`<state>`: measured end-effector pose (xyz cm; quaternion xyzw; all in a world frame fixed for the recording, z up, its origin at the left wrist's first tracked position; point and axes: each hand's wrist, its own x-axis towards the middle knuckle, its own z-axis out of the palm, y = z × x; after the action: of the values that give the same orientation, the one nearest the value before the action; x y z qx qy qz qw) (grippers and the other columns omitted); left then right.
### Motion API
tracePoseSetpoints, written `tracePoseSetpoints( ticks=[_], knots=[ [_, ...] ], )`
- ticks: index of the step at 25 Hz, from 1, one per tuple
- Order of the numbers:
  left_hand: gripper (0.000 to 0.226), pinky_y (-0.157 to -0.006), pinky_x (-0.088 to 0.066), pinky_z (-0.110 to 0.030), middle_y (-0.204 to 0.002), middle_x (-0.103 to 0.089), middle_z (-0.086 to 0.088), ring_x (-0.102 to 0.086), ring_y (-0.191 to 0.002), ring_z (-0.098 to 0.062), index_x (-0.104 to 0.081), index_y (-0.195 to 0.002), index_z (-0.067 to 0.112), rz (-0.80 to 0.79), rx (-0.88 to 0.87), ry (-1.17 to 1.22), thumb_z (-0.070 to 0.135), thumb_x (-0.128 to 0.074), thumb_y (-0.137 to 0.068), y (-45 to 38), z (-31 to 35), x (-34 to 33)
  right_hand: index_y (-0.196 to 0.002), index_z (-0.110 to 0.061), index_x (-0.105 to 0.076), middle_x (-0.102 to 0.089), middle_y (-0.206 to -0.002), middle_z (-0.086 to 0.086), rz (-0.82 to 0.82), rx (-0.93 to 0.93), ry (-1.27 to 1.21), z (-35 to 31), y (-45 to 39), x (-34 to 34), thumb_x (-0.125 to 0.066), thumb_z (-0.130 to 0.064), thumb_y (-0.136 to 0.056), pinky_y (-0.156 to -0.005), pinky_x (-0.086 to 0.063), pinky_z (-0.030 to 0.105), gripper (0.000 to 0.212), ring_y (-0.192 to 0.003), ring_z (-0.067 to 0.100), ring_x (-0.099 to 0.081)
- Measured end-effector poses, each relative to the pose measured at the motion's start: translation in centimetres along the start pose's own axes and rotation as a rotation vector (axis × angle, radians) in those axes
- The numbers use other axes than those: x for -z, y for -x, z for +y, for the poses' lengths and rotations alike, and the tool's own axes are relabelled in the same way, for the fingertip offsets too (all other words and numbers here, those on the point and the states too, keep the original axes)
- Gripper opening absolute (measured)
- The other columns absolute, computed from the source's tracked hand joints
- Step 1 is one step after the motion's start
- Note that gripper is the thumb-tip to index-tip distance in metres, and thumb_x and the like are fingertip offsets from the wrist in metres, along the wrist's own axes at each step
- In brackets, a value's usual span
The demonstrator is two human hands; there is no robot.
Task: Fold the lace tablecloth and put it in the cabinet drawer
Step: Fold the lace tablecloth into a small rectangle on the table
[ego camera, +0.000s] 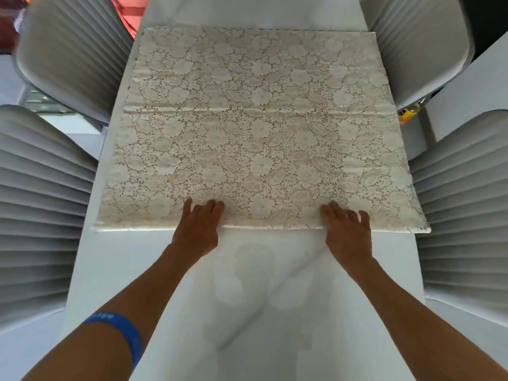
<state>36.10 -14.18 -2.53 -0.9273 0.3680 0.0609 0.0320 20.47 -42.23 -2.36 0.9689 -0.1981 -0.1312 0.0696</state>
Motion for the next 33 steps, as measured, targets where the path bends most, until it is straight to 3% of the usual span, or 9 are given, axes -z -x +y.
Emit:
tracePoseSetpoints(
  ticks=[4,8,12,15,17,20,26,30,33],
  knots=[
    [0.040,-0.105,-0.042,-0.052,-0.101,-0.069,-0.015,-0.068,-0.073,-0.028,-0.063,-0.109,0.000,0.065,-0.009,-0.143,0.006,-0.072,-0.071,-0.1,0.9,-0.5,-0.137,-0.016,-0.051,-0.061,-0.136,0.001,0.034,-0.004,-0.022,0.9,-0.5,-0.6,-0.052,-0.006,-0.087,-0.109,-0.029,0.051,0.052,-0.118,0.031,-0.059],
    [0.040,-0.120,-0.009,-0.046,-0.108,-0.067,-0.008,-0.066,-0.097,-0.027,-0.048,-0.130,0.009,-0.201,0.075,-0.071,0.018,-0.048,-0.090,1.0,1.2,0.1,-0.146,-0.015,-0.041,-0.065,-0.131,0.002,-0.032,0.019,-0.034,1.0,1.6,-0.1,-0.052,-0.009,-0.087,-0.112,-0.023,0.052,0.061,-0.134,0.032,-0.046],
    [0.029,-0.116,-0.021,-0.049,-0.089,-0.069,-0.006,-0.067,-0.088,-0.024,-0.057,-0.112,0.013,-0.192,0.085,-0.053,0.017,-0.058,-0.084,7.2,2.8,0.7,-0.153,-0.020,-0.027,-0.065,-0.131,-0.003,-0.171,0.047,-0.032,0.6,7.6,0.5,-0.043,-0.017,-0.093,-0.116,-0.016,0.049,0.062,-0.142,0.025,-0.036],
    [0.025,-0.114,-0.021,-0.045,-0.104,-0.066,-0.005,-0.062,-0.104,-0.023,-0.055,-0.111,0.017,-0.452,0.080,0.027,0.021,-0.051,-0.087,13.2,3.7,1.9,-0.151,-0.023,-0.029,-0.069,-0.121,0.000,-0.268,0.050,-0.031,-0.4,14.3,0.7,-0.041,-0.020,-0.092,-0.116,-0.021,0.046,0.061,-0.130,0.021,-0.051],
    [0.023,-0.103,-0.035,-0.042,-0.107,-0.065,-0.003,-0.061,-0.106,-0.024,-0.057,-0.108,0.018,-0.612,0.041,0.064,0.024,-0.053,-0.086,15.7,4.1,2.9,-0.146,-0.024,-0.037,-0.070,-0.115,0.002,-0.361,0.066,-0.022,-1.0,17.9,0.8,-0.041,-0.020,-0.090,-0.110,-0.029,0.044,0.056,-0.113,0.020,-0.061],
    [0.010,-0.070,-0.044,-0.029,-0.081,-0.060,0.002,-0.061,-0.080,-0.021,-0.055,-0.085,0.017,-0.746,0.008,0.161,0.024,-0.059,-0.079,20.3,4.1,4.1,-0.131,-0.024,-0.051,-0.068,-0.118,0.002,-0.532,0.032,-0.084,-2.4,22.7,1.4,-0.038,-0.019,-0.089,-0.102,-0.037,0.041,0.044,-0.109,0.021,-0.063],
    [0.024,-0.074,-0.042,-0.029,-0.100,-0.064,0.000,-0.062,-0.093,-0.023,-0.058,-0.098,0.022,-0.486,0.081,0.237,0.010,-0.054,-0.078,21.8,2.6,7.5,-0.122,-0.022,-0.053,-0.070,-0.102,0.000,-0.331,-0.060,-0.110,-2.8,24.1,4.3,-0.041,-0.015,-0.086,-0.103,-0.033,0.045,0.038,-0.097,0.020,-0.065],
    [0.025,-0.082,-0.040,-0.032,-0.098,-0.067,-0.004,-0.064,-0.088,-0.024,-0.057,-0.101,0.020,-0.287,0.067,0.144,0.007,-0.050,-0.081,17.4,1.9,9.0,-0.121,-0.019,-0.052,-0.058,-0.072,-0.003,-0.232,-0.136,-0.122,-1.7,19.7,5.8,-0.042,-0.010,-0.083,-0.105,-0.032,0.048,0.040,-0.073,0.021,-0.058],
    [0.029,-0.085,-0.038,-0.033,-0.095,-0.067,-0.002,-0.064,-0.085,-0.020,-0.054,-0.111,0.018,-0.180,0.048,0.038,0.006,-0.045,-0.086,12.4,1.9,9.4,-0.121,-0.018,-0.053,-0.066,-0.077,0.000,-0.193,-0.178,-0.160,-0.9,15.5,5.5,-0.044,-0.010,-0.084,-0.105,-0.031,0.049,0.039,-0.079,0.023,-0.065]
  ],
)
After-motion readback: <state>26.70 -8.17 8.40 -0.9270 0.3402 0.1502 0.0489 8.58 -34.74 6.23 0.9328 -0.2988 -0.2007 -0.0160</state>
